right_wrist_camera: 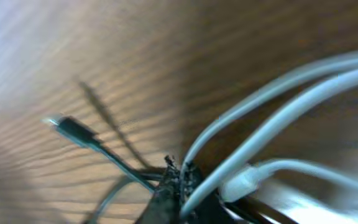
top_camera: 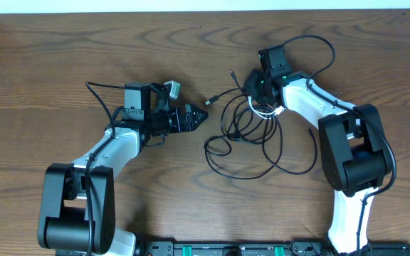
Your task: Untangle cables
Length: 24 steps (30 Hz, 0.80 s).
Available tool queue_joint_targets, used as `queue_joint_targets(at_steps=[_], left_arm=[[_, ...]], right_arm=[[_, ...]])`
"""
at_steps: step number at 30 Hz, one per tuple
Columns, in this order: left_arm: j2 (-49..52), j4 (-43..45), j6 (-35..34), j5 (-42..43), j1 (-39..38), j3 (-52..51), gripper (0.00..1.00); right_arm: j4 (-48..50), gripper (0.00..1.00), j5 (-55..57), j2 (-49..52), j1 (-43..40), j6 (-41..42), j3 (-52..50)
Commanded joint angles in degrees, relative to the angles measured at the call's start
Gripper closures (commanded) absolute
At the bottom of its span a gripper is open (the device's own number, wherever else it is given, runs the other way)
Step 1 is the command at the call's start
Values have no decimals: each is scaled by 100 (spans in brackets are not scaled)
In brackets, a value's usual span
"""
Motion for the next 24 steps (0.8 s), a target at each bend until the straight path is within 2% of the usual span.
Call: queue_joint_targets(at_steps=[1, 3, 6, 14, 21, 24], left_arm=[[-20, -13, 79, 7, -2, 48, 1], [-20, -13, 79, 7, -2, 48, 1], [-20, -13, 79, 7, -2, 48, 1], [-20, -13, 79, 7, -2, 48, 1], [-20, -13, 79, 7, -2, 48, 1], [-20, -13, 79, 7, -2, 48, 1]], right_arm=[[455, 99, -940, 39, 11, -669, 33], [800, 99, -1668, -72, -22, -940, 39], [942, 99, -2168, -601, -31, -1349, 44], [-254, 99, -1867, -2509, 35, -2771, 42], [-632, 99, -2277, -3604, -68, -3069, 42], [-964, 99, -1510, -3770, -94, -3274, 42]])
